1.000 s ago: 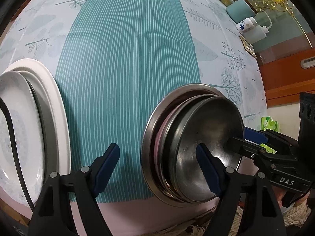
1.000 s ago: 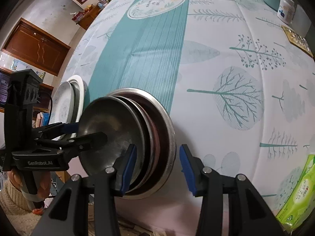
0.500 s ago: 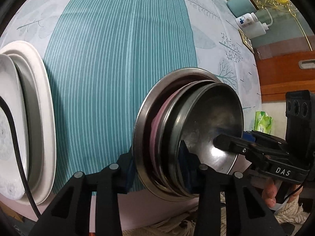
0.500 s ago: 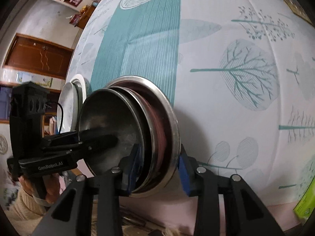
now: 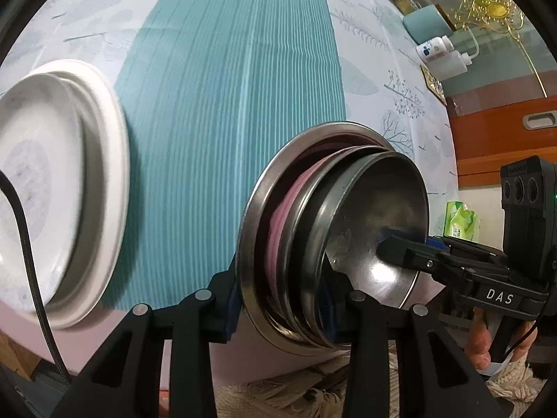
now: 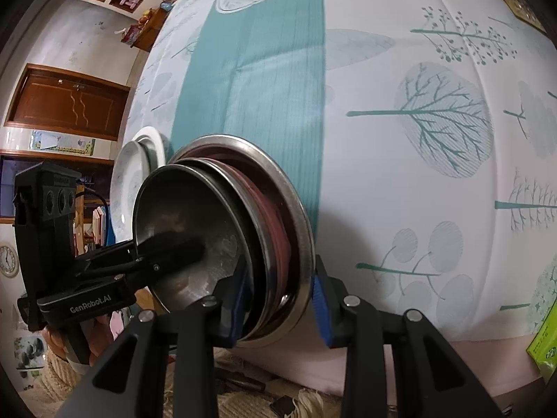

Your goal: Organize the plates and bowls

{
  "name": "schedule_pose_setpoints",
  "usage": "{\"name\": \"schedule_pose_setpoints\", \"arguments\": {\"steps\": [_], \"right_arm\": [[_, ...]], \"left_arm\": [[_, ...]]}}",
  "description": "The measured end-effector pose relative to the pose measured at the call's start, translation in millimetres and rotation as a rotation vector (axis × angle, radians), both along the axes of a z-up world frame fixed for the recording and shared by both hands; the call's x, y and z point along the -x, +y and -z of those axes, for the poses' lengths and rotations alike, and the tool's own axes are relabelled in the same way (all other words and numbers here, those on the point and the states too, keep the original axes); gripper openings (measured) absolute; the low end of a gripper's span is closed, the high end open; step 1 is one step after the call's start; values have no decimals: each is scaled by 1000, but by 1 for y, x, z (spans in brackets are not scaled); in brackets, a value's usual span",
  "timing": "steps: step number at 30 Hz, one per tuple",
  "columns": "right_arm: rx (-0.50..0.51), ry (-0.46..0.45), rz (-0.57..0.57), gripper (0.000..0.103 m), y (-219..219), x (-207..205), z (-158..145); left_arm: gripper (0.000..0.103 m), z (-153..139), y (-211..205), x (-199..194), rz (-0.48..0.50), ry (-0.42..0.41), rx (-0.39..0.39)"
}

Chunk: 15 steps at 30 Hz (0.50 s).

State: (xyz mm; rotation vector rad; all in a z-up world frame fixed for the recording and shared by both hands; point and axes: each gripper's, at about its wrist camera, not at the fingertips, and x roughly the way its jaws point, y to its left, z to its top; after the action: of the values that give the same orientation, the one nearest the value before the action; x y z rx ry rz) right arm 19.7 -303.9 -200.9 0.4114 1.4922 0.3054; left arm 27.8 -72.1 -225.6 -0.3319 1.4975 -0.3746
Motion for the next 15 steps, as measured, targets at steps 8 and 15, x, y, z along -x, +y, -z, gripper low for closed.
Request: {"name": "schedule_pose_setpoints", "arguments": {"steps": [8,15], "right_arm": [[-25,-46,-80,33,36,-1,-24],[-18,-76,-122,33,86,-12,-39]], "left_arm": [[36,-33,41,18,-56,-49,-29],[36,-53,99,18,-73,-95,-36]]}}
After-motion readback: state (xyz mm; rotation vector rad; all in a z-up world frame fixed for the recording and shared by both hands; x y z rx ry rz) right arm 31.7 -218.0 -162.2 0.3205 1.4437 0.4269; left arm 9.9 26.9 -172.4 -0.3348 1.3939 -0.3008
